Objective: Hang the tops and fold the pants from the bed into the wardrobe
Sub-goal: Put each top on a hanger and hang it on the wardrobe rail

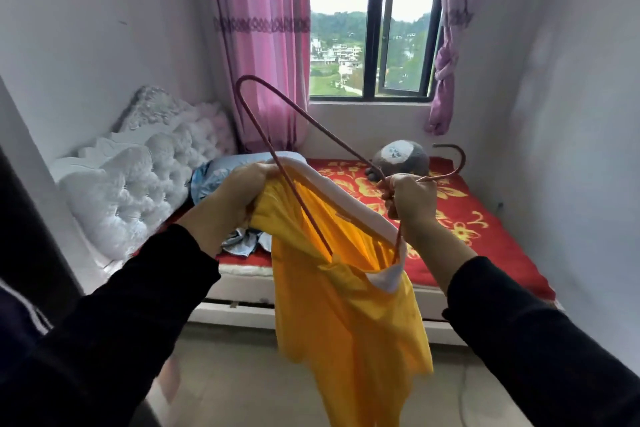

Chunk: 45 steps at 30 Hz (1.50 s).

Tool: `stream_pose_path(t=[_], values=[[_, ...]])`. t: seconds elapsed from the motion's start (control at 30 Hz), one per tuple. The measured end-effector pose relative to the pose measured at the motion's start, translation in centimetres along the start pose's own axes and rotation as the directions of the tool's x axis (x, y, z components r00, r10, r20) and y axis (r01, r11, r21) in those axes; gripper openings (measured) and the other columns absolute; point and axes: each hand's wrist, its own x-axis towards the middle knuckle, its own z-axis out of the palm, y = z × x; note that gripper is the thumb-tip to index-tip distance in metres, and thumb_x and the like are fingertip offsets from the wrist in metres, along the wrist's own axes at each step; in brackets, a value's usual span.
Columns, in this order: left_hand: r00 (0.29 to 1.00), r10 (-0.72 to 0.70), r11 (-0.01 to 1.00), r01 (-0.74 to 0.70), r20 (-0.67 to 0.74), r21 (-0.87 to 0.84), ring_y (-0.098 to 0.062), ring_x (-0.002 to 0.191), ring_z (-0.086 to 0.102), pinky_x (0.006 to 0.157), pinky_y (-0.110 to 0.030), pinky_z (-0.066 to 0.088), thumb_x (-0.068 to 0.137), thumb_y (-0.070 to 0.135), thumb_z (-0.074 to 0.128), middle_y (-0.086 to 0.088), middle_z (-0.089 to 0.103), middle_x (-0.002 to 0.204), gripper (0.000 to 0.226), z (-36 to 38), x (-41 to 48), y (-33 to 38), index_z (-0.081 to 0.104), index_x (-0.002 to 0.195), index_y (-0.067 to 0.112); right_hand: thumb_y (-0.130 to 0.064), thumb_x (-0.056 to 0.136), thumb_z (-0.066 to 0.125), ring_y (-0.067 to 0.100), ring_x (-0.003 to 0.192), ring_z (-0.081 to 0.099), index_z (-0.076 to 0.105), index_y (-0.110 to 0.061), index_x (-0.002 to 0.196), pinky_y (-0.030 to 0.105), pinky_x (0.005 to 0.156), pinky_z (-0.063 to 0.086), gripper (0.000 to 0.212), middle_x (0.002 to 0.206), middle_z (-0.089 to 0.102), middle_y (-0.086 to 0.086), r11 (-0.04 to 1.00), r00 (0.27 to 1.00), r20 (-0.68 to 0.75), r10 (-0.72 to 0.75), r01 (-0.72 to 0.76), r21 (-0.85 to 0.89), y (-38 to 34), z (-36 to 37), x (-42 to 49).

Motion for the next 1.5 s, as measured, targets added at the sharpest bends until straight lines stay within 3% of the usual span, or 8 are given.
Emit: stream_pose_path(t=[0.17,0.3,0.5,0.73,0.97,1.13,1.4,1.5], values=[[0.999,-0.007,0.998,0.005,-0.033,-0.07,-0.026,0.075,0.065,0.077,-0.043,0.058,0.089,0.025,0.06,-0.015,0.069,0.089,0.023,1.1,0.2,0.2,0.07,0.096,0.005,-0.005,0.088,0.049,0.026,0.063,0.051,0.064,0.006,0.075,0.035,0.056,0.045,0.022,0.071,0.057,0.023,0.984,0.984,0.058,-0.168,0.171,-0.047,-4.1,0.7,-0.8],[0.999,-0.013,0.996,0.01,-0.033,-0.09,-0.018,0.053,0.049,0.051,-0.024,0.049,0.095,0.023,0.05,-0.007,0.052,0.062,0.025,1.7,0.2,0.0,0.063,0.077,0.012,-0.005,0.092,0.049,0.01,0.066,0.055,0.067,-0.01,0.072,0.021,0.061,0.047,0.027,0.065,0.06,0.002,0.935,0.944,0.06,-0.326,0.331,-0.125,-6.3,-0.1,-1.3],[1.0,0.006,0.96,-0.01,-0.012,-0.279,-0.012,0.042,0.053,0.039,-0.015,0.043,0.098,0.019,0.04,0.002,0.051,0.044,0.03,1.8,-0.2,1.2,0.056,0.073,0.013,-0.003,0.084,0.048,0.018,0.052,0.041,0.062,0.014,0.075,0.026,0.046,0.032,0.024,0.059,0.049,0.013,0.972,0.983,-0.021,-0.184,0.179,-0.153,-0.4,-3.6,-0.2],[0.988,-0.041,0.979,0.01,-0.149,-0.203,-0.009,0.031,0.048,0.043,-0.02,0.048,0.092,0.014,0.055,0.002,0.05,0.037,0.017,-0.8,-0.2,0.0,0.061,0.077,0.015,0.003,0.074,0.048,0.02,0.052,0.047,0.065,0.009,0.064,0.03,0.052,0.038,0.021,0.055,0.053,0.016,0.878,0.969,0.024,-0.248,0.235,-0.418,2.0,-5.6,0.9],[0.953,0.213,0.974,-0.189,-0.214,0.125,-0.014,0.044,0.054,0.049,-0.026,0.051,0.091,0.021,0.064,-0.004,0.049,0.055,0.029,-2.5,-0.1,-2.1,0.05,0.066,0.014,0.003,0.073,0.048,0.017,0.047,0.046,0.065,0.007,0.062,0.026,0.047,0.037,0.02,0.053,0.056,0.018,0.758,0.943,0.125,-0.309,0.324,-0.566,0.8,-4.9,2.5],[0.9,0.418,0.879,-0.368,-0.121,0.302,-0.022,0.054,0.058,0.056,-0.033,0.054,0.092,0.022,0.062,-0.009,0.053,0.063,0.023,-2.2,-0.8,-0.8,0.058,0.076,0.008,-0.008,0.084,0.051,0.015,0.049,0.052,0.063,-0.005,0.061,0.025,0.045,0.039,0.026,0.057,0.057,0.002,0.479,0.9,0.361,-0.245,0.436,-0.762,1.0,-3.3,2.1],[0.897,0.295,0.817,-0.416,0.33,0.399,-0.011,0.054,0.059,0.049,-0.023,0.048,0.088,0.023,0.068,-0.012,0.063,0.067,0.018,0.7,-3.4,0.2,0.066,0.082,0.006,-0.017,0.092,0.052,0.022,0.057,0.058,0.069,0.001,0.079,0.032,0.051,0.048,0.028,0.069,0.067,0.014,0.59,0.889,0.437,-0.137,0.427,-0.685,-3.4,0.5,1.5],[0.888,0.392,0.746,-0.461,0.243,0.481,-0.015,0.068,0.063,0.064,-0.032,0.053,0.078,0.045,0.069,-0.008,0.07,0.081,0.032,0.0,-2.8,0.0,0.071,0.091,0.017,-0.019,0.09,0.054,0.029,0.067,0.062,0.071,0.001,0.083,0.041,0.064,0.054,0.027,0.078,0.07,0.018,0.657,0.901,0.383,-0.204,0.416,-0.629,-3.7,0.5,2.1]])
